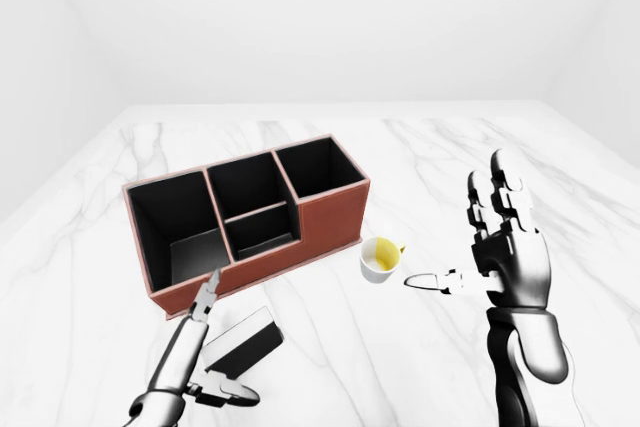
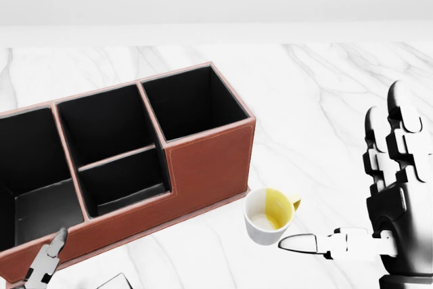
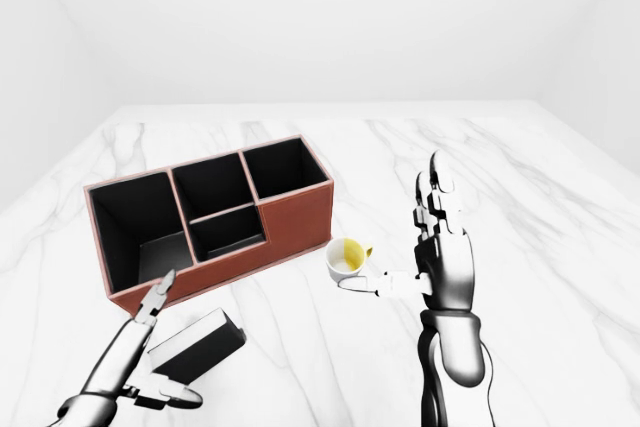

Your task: Pick up the book and place it in the front compartment of the caddy.

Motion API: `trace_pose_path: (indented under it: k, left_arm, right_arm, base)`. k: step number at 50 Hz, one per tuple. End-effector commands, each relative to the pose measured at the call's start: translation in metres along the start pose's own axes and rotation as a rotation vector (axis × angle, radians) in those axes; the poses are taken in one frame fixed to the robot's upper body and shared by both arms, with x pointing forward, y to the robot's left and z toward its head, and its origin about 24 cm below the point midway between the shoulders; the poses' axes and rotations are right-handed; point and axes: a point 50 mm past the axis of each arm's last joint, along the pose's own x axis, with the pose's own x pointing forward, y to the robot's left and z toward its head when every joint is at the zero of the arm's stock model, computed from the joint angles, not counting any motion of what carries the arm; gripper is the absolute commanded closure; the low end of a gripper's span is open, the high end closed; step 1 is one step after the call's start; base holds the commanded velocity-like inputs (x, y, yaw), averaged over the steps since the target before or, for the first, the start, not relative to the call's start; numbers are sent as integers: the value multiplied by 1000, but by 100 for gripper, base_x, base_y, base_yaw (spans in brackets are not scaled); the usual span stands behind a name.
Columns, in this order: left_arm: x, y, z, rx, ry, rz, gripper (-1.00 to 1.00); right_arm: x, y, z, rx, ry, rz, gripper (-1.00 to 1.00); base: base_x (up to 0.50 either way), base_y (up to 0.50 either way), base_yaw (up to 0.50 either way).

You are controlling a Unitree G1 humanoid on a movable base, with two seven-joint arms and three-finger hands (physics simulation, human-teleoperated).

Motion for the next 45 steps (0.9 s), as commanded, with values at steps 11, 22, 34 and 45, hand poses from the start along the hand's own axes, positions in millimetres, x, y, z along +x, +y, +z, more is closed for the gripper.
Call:
trace_pose_path:
  k: [11,22,34,45]
  left_arm:
    - [-2,-3,-20,-20,88,-16,-100]
    - [-3,-5,-33,-36,132,-12,-100]
    - [-1,-5,-42,-48,149,-10,-100]
    - [1,-5,-42,-63,139,-8,100]
  right_arm:
    - [-1,3,8,1,-31,-2,-99]
    - [-1,1,10,1,-41,-5,-99]
    - [-1,2,9,4,-37,-7,-99]
    - [-1,1,8,4,-33,-9,-99]
  base:
    - [0,0,0]
    - [0,0,0]
    - [0,0,0]
    - [0,0,0]
